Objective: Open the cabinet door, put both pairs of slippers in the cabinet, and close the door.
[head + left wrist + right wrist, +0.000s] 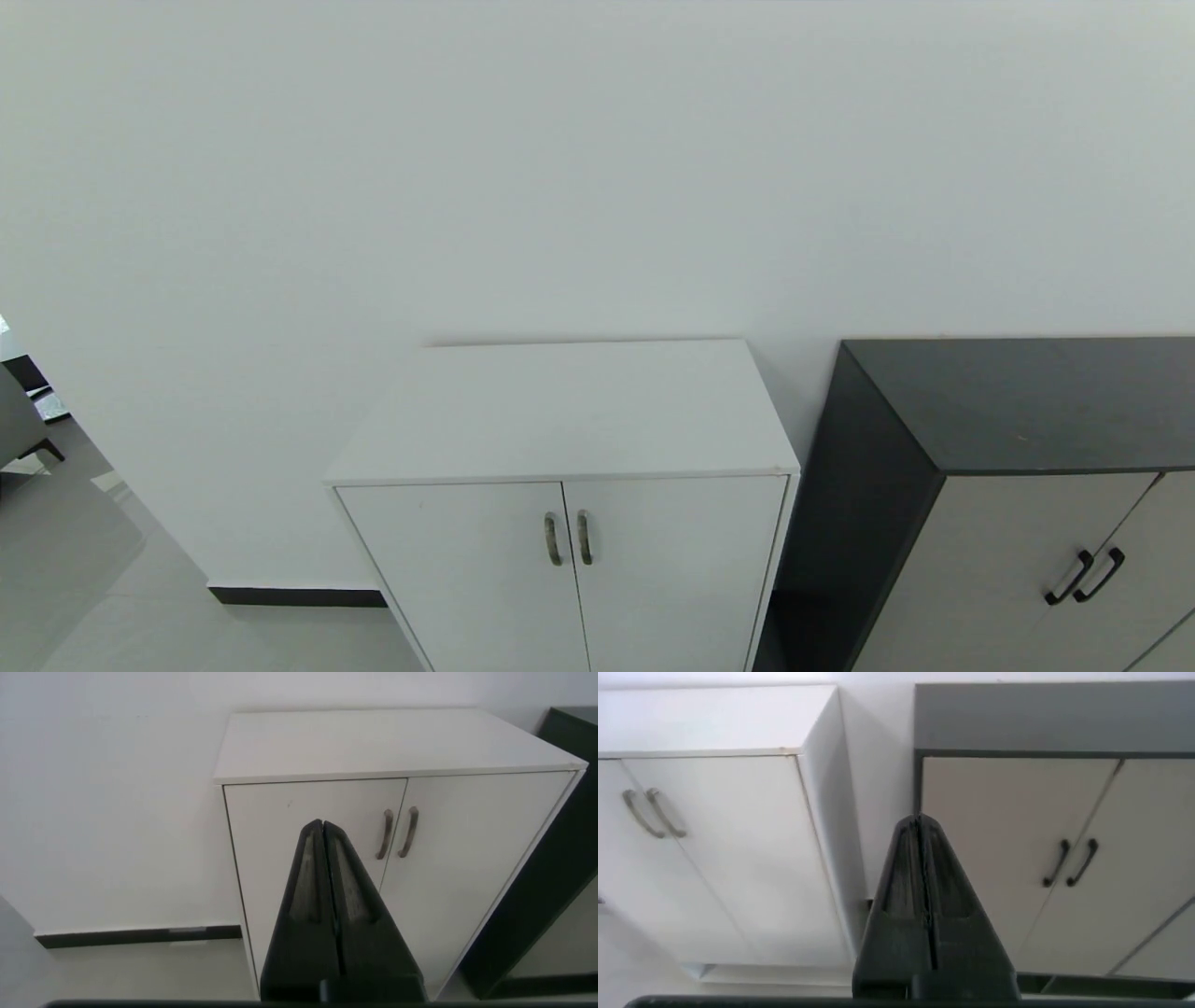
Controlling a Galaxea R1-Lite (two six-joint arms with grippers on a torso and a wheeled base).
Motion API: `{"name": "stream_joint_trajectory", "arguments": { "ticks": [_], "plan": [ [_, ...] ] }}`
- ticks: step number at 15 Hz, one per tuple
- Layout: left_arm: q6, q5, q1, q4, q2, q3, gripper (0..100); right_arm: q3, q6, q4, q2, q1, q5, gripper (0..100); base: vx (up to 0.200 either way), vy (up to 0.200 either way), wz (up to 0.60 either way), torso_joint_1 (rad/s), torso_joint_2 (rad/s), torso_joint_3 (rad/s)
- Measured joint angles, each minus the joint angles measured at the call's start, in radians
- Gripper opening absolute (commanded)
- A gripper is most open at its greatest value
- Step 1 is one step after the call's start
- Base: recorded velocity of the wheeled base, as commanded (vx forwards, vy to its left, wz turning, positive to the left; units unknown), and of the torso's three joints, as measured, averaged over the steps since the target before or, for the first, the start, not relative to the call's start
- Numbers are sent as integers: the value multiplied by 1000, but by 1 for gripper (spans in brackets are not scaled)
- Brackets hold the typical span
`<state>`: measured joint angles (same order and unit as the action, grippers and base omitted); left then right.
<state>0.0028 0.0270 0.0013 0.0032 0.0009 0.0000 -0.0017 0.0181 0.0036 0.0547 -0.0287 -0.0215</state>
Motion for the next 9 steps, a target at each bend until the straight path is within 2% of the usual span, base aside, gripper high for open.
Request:
{"name": "stream_joint_trajectory", "arguments": {
  "ticks": [9],
  "plan": [
    [-1, 4, 0, 0, 0, 0, 0, 2, -24, -4, -54, 34, -15, 0, 0, 0, 0, 0, 0, 0]
  ]
}}
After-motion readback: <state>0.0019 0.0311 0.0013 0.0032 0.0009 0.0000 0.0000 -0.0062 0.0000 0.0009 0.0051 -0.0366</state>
